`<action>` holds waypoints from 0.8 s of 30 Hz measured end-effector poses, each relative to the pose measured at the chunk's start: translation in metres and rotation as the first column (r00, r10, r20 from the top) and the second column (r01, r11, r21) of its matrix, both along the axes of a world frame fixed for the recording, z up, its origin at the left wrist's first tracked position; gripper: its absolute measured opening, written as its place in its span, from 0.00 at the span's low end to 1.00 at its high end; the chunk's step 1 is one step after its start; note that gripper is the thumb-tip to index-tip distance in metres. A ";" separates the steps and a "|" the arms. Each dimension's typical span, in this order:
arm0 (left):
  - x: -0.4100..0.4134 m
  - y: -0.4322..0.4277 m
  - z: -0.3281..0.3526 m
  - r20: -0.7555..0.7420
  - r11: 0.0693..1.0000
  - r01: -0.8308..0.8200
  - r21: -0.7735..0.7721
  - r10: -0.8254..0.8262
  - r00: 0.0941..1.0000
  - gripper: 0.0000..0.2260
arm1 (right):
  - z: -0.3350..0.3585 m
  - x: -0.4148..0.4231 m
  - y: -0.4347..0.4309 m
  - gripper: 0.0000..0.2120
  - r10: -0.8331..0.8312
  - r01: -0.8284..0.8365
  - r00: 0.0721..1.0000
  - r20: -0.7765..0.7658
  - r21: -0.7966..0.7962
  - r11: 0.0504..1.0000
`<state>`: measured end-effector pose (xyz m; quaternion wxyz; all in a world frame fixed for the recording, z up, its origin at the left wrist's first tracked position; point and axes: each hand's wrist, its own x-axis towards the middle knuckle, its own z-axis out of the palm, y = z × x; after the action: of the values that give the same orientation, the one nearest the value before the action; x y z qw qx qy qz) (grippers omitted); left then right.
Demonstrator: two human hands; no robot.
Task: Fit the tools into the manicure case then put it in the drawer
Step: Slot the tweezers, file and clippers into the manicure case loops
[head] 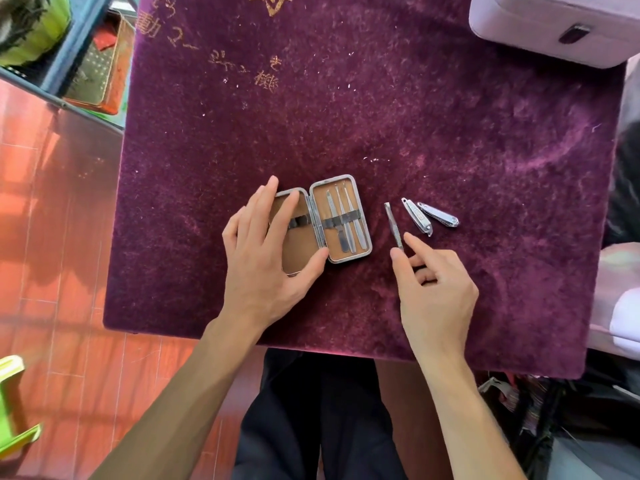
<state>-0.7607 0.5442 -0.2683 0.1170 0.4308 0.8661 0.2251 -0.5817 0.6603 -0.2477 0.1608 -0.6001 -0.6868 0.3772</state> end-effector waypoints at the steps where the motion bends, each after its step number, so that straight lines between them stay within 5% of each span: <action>1: 0.001 0.001 -0.001 -0.019 1.000 -0.007 0.013 0.007 1.000 0.33 | -0.002 -0.001 0.000 0.12 -0.004 0.004 1.000 0.006 0.019 1.000; 10: 0.004 0.002 -0.008 -0.090 1.000 -0.023 0.020 0.024 0.996 0.35 | 0.003 -0.003 0.003 0.04 0.048 -0.047 0.997 0.056 -0.008 0.999; 15: 0.005 0.002 -0.008 -0.079 0.999 -0.033 0.028 0.036 0.996 0.34 | 0.017 0.002 0.000 0.05 -0.026 0.014 0.998 -0.061 -0.194 0.981; 19: 0.005 0.002 -0.007 -0.074 0.999 -0.036 0.016 0.037 0.997 0.34 | 0.027 0.000 -0.014 0.03 0.042 -0.091 0.988 -0.148 -0.341 0.936; 24: 0.005 0.001 -0.007 -0.081 0.999 -0.036 0.014 0.037 0.996 0.34 | 0.025 -0.005 -0.025 0.04 0.064 -0.121 0.985 -0.160 -0.379 0.917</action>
<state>-0.7554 0.5450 -0.2751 0.0750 0.4242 0.8765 0.2149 -0.5869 0.6350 -0.2229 0.0699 -0.5579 -0.6129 0.5551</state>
